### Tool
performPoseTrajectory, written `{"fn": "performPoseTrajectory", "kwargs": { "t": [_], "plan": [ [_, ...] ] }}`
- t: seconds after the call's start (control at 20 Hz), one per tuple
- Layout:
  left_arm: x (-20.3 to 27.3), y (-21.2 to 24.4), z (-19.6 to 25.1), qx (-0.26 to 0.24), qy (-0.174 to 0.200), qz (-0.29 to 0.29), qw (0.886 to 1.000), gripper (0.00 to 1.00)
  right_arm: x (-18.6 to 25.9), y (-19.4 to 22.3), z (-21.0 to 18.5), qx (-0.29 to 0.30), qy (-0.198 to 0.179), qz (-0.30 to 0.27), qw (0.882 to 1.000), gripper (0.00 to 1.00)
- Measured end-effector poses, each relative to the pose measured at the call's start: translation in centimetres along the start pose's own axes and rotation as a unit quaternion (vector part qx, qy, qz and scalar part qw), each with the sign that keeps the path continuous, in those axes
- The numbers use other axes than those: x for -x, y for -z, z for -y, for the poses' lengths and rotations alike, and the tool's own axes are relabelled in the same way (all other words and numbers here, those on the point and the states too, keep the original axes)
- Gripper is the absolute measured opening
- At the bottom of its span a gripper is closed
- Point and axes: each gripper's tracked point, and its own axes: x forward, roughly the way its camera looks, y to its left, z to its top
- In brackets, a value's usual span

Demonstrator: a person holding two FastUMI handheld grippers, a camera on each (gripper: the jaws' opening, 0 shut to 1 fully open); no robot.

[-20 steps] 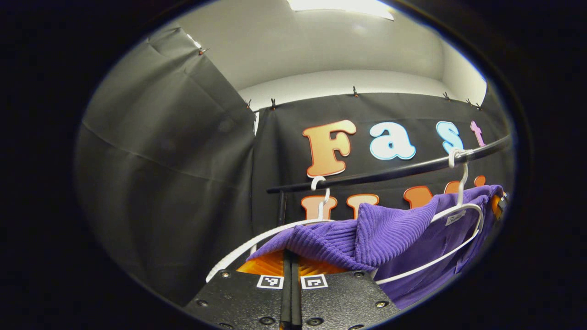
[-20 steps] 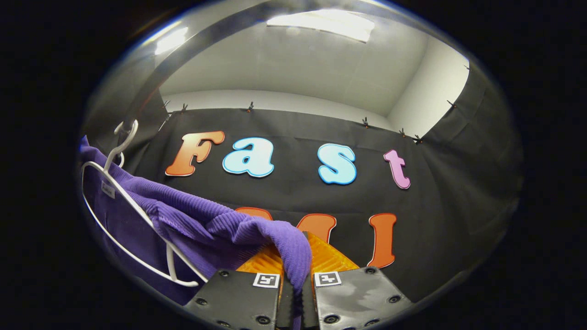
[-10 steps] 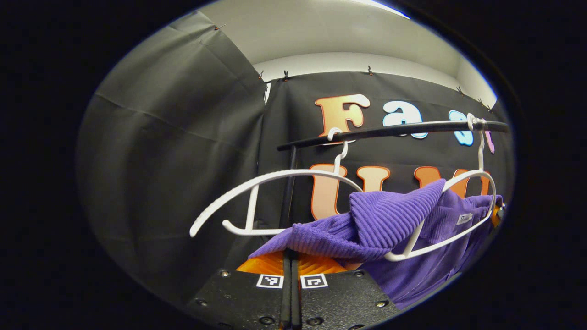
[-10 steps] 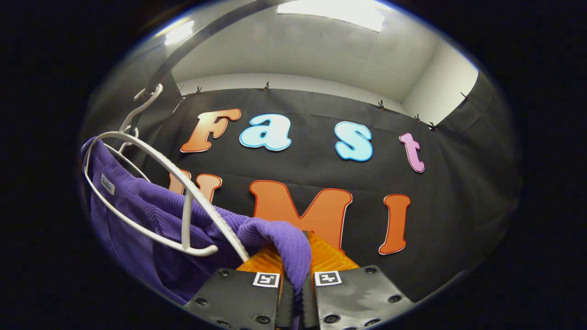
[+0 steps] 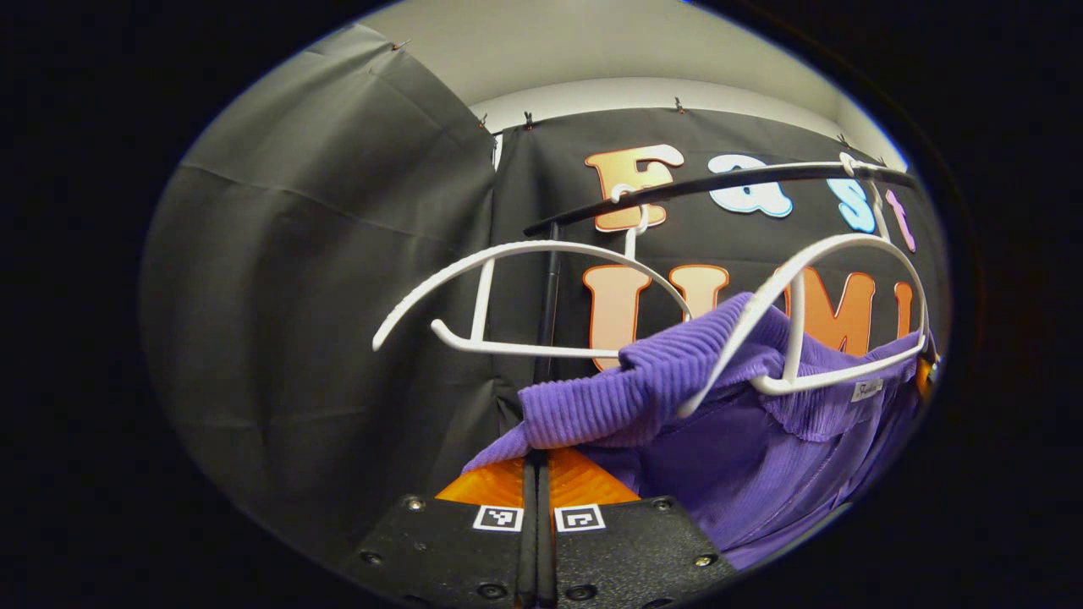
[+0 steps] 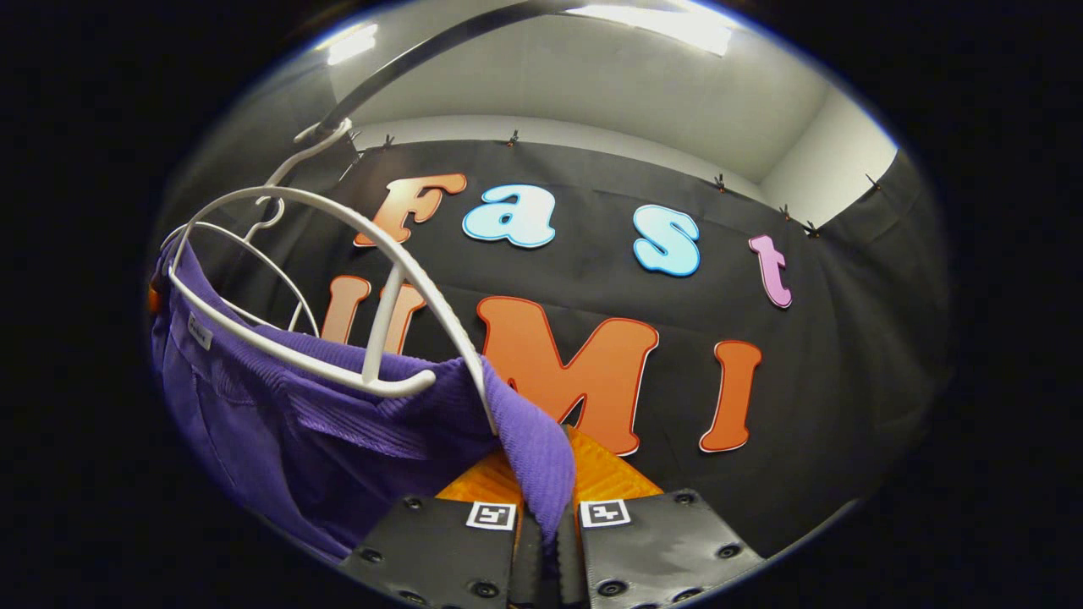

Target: Grasp the clothes on the hanger with both hands and then place them into the laundry hamper below.

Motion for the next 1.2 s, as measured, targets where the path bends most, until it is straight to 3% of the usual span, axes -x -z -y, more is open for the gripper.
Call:
{"fn": "performPoseTrajectory", "kwargs": {
  "t": [0.15, 0.45, 0.6, 0.75, 0.9, 1.2],
  "plan": [
    [0.1, 1.0, 0.2, -0.015, 0.003, -0.008, 1.0, 0.0, 0.9, 0.7, -0.6, 0.01, -0.008, -0.009, 1.0, 0.15],
    [-0.1, 3.0, 1.0, 0.012, 0.017, -0.038, 0.999, 0.01, 0.2, 1.2, -1.2, -0.003, -0.015, -0.028, 0.999, 0.14],
    [0.5, 5.0, 2.1, -0.002, 0.033, -0.067, 0.997, 0.0, -0.2, 3.9, -1.5, 0.002, -0.025, -0.065, 0.998, 0.14],
    [0.2, 5.4, 2.4, 0.009, 0.031, -0.079, 0.996, 0.01, -0.9, 4.9, 0.6, -0.064, -0.007, -0.086, 0.994, 0.14],
    [0.0, 7.2, 2.4, 0.044, 0.038, -0.104, 0.993, 0.0, -0.8, 5.2, 1.9, -0.089, 0.003, -0.089, 0.992, 0.15],
    [2.7, 11.1, 1.8, 0.034, 0.033, -0.135, 0.99, 0.0, 2.8, 5.3, 1.9, -0.041, -0.001, -0.085, 0.996, 0.14]
  ]
}}
